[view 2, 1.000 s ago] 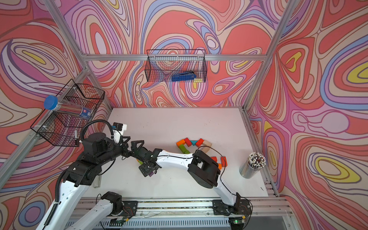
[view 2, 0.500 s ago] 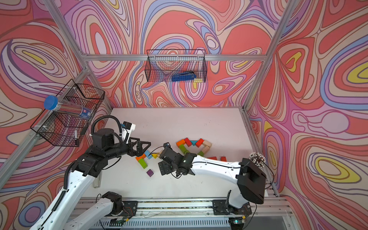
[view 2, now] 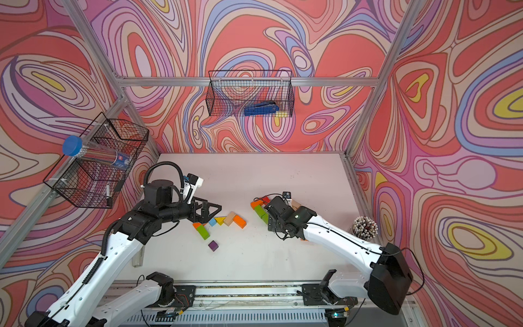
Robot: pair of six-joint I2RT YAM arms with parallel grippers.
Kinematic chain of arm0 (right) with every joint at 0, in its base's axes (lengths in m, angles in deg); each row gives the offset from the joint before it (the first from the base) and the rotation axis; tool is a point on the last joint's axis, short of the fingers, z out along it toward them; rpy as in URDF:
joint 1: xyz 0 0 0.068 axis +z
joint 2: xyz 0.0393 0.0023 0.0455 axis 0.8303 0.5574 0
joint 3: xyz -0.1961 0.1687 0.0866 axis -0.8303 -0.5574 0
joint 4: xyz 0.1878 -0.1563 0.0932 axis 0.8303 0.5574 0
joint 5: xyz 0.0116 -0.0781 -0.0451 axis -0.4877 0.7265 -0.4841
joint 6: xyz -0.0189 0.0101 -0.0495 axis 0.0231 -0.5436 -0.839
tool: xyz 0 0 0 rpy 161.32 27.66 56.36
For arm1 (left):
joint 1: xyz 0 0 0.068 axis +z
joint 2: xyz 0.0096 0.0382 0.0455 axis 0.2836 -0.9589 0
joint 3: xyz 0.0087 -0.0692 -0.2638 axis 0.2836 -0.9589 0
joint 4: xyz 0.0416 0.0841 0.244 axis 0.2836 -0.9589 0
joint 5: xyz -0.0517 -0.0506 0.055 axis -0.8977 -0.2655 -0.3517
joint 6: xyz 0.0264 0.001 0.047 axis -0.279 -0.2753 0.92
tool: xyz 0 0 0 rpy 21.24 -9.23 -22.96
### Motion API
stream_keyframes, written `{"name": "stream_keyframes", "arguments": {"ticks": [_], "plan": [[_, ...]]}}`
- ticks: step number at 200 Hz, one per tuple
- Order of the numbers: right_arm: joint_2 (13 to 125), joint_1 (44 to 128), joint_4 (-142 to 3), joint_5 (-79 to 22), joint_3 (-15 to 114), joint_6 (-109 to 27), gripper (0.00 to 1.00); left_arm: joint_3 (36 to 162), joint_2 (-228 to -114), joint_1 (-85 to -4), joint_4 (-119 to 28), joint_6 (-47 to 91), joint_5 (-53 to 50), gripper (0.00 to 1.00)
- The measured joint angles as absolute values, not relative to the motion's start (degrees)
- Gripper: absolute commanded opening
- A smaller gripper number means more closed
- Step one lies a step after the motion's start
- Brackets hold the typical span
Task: Assemble a heart with building blocks
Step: Pick up the building block from the center of the board.
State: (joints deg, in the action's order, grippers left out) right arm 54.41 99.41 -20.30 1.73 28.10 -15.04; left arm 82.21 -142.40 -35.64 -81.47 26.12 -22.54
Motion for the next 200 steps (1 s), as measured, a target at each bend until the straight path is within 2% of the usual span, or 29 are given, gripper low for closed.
{"name": "stream_keyframes", "arguments": {"ticks": [96, 200], "plan": [[61.73, 80.42, -21.09, -1.62, 24.39, -20.17, 0.88, 82.21, -142.93, -35.64, -80.88, 26.56, -23.24, 1.00], [66.63, 76.27, -27.78, -6.49, 21.22, -24.91, 0.89, 82.21, -143.21, -35.64, -80.85, 26.56, -23.19, 1.00]]}}
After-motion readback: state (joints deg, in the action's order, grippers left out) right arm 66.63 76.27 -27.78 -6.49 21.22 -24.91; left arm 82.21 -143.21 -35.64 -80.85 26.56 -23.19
